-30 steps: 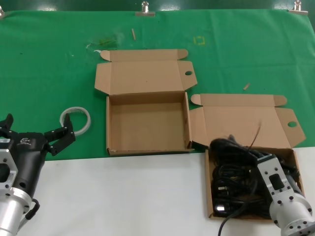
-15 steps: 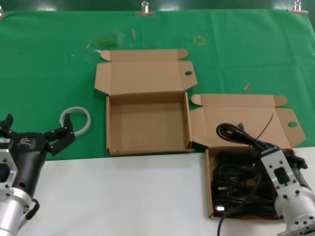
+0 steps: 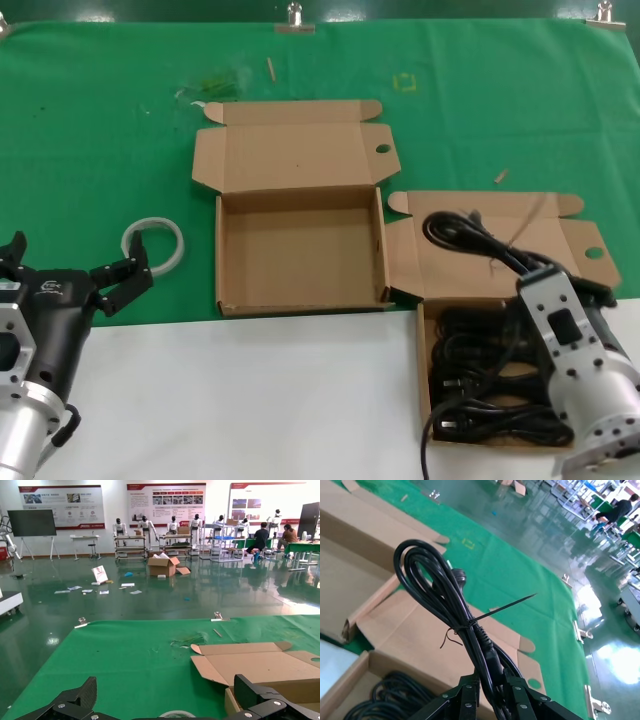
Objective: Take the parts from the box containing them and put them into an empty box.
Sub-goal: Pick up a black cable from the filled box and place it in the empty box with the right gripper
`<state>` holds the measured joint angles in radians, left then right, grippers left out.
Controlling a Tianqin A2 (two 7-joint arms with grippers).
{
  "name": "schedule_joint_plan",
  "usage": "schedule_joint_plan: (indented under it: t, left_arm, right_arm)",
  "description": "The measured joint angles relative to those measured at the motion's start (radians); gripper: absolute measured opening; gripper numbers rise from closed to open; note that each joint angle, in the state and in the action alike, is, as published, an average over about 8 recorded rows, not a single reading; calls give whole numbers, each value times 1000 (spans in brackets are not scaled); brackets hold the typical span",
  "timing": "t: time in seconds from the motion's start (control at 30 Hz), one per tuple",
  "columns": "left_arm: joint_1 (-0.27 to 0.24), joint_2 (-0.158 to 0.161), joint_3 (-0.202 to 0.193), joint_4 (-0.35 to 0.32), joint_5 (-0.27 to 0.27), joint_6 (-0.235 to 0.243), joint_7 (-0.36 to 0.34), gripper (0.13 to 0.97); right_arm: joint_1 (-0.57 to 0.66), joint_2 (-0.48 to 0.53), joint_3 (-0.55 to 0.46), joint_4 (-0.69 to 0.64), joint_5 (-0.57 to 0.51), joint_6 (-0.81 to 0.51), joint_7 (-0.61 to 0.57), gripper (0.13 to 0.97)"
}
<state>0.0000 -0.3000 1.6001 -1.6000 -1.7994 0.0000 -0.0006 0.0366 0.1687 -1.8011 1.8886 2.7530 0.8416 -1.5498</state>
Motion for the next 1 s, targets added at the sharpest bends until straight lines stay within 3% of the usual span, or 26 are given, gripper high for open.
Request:
schedule_joint_plan:
  t: [0.23, 0.77, 1.0]
  left_arm:
    - [0, 0, 0, 0, 0, 0, 0, 965]
    - [0, 0, 0, 0, 0, 0, 0, 965]
    - [0, 0, 0, 0, 0, 0, 0, 965]
  right_arm:
    - [103, 0, -105, -79, 0, -57, 74, 218]
    - [413, 2, -453, -457, 0, -287, 362, 215]
    - [478, 2, -539, -558, 0, -338, 445, 215]
